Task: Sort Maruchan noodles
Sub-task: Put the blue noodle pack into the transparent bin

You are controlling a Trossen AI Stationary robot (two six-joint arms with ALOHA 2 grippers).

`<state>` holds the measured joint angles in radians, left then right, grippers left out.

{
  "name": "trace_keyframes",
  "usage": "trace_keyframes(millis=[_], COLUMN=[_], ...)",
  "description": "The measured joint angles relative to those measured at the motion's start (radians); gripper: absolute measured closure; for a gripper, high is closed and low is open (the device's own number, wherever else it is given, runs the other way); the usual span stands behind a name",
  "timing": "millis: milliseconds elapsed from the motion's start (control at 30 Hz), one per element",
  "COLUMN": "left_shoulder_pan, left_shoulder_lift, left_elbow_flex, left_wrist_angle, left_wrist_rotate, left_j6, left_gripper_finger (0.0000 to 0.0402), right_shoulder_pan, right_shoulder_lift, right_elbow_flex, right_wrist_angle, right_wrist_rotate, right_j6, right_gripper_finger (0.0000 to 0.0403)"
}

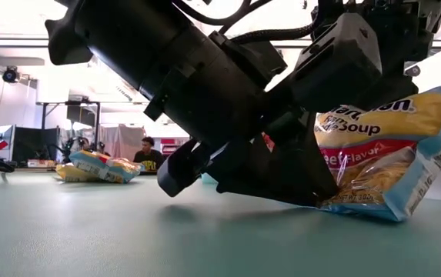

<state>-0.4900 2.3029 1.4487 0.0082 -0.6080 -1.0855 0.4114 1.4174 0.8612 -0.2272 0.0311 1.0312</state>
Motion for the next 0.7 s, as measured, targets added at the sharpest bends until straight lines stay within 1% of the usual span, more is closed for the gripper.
trace_keyframes(millis=[367,533,700], left_shoulder_pan=[0.000,0.000,0.000], left_shoulder_lift=[0.003,0.003,0.003], left_elbow_flex=[-0.001,-0.002,-0.003], left_wrist_angle=[-0.023,-0.025,-0.025], left_wrist_rotate=[0.015,0.019,0.021], left_j6=[0.003,0.003,0.003], left_gripper_finger=[0.0326,0.0326,0.0326], right_shoulder_pan=[0.000,0.000,0.000], right_shoulder_lift=[-0.026,-0.022,0.003], right_elbow_flex=[0.001,0.002,0.002], right_wrist_angle=[-0.027,-0.089,-0.068], right_wrist_rotate=[-0.066,-0.065,-0.058], right_j6=[0.019,0.056,0.067], right_gripper_finger=[0.0209,0.0182,0.0162])
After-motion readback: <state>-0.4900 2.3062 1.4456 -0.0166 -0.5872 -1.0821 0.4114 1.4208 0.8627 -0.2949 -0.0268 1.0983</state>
